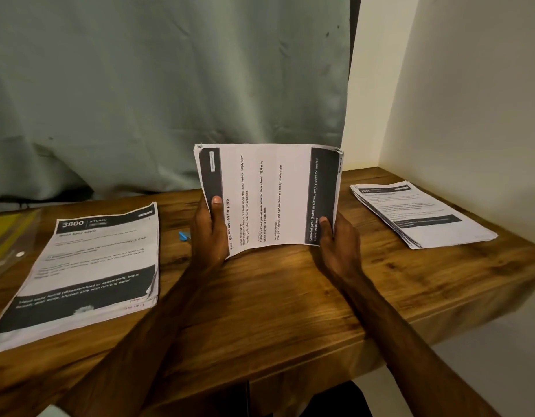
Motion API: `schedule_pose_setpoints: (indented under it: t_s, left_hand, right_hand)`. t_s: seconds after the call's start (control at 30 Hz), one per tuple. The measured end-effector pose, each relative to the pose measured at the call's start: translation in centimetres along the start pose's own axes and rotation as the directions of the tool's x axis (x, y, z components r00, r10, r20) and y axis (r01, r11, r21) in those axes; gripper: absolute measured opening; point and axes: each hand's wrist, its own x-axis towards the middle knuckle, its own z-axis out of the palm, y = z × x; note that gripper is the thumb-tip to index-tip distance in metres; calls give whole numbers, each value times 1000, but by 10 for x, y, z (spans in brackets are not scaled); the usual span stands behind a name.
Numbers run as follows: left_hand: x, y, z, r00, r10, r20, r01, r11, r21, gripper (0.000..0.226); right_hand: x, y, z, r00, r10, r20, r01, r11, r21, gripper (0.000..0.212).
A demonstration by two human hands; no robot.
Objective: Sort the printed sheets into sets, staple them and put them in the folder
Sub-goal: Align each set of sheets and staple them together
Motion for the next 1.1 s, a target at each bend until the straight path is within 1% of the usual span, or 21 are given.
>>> schedule_pose_setpoints:
  t_s: [0.07, 0.13, 0.17, 0.27, 0.4, 0.53, 0.6, 0.67, 0.73, 0.8, 0.83, 0.93, 0.97, 1.03, 1.1]
  left_hand:
    - [0, -1, -1, 999, 13, 39, -15, 999, 33, 39]
    - [-2, 0, -2, 994, 48, 101, -56, 995, 77, 32]
    - [-2, 1, -4, 989, 63, 136, -79, 991, 111, 32]
    - [4, -5, -10, 974, 73, 214, -118, 972, 205, 40]
    - [8, -10, -15, 969, 72, 236, -132, 960, 248, 43]
    - [5, -9, -14, 971, 66, 230, -131, 950, 282, 40]
    - [3, -5, -13, 971, 70, 231, -135, 950, 283, 38]
    - [3, -3, -14, 968, 60, 245, -134, 945, 298, 38]
    - [3, 0, -18, 960, 19, 279, -112, 941, 320, 42]
    - [2, 3, -20, 946, -15, 322, -115, 918, 381, 49]
    - [1, 5, -21, 940, -27, 341, -124, 903, 412, 48]
    - [-2, 7, -22, 930, -21, 368, -164, 871, 463, 44]
    - [-2, 7, -23, 927, -28, 374, -163, 869, 468, 47]
    - [-2, 6, -27, 932, -55, 358, -149, 844, 515, 59]
    - [-3, 4, -30, 935, -75, 348, -139, 824, 550, 63]
  right_hand:
    - [0, -1, 0, 1000, 3, -1, -3, 1000, -15, 35]
    - [1, 0, -1, 1000, -1, -16, 0, 1000, -30, 35]
    - [1, 1, -1, 1000, -1, -21, 1, 999, -35, 34]
    - [-1, -1, -3, 1000, 19, -22, -19, 1000, -14, 32]
    - [-1, -9, -6, 998, 53, -36, -51, 997, 55, 34]
    - [0, -22, -11, 997, 54, -52, -45, 986, 160, 38]
    - [2, -28, -13, 998, 45, -40, -40, 992, 116, 37]
    - [6, -31, -16, 999, 31, -23, -31, 1000, 2, 34]
    - [12, -31, -22, 1000, 6, -12, -7, 993, -117, 32]
    - [16, -32, -30, 1000, -30, 8, 31, 980, -199, 32]
    - [18, -31, -33, 999, -34, 21, 38, 975, -218, 32]
    - [14, -30, -38, 998, -37, 48, 47, 971, -235, 37]
    - [12, -23, -37, 997, -50, 57, 61, 973, -222, 44]
    - [9, -13, -35, 996, -75, 56, 85, 978, -190, 57]
    - [4, -23, -40, 996, -56, 62, 65, 986, -152, 52]
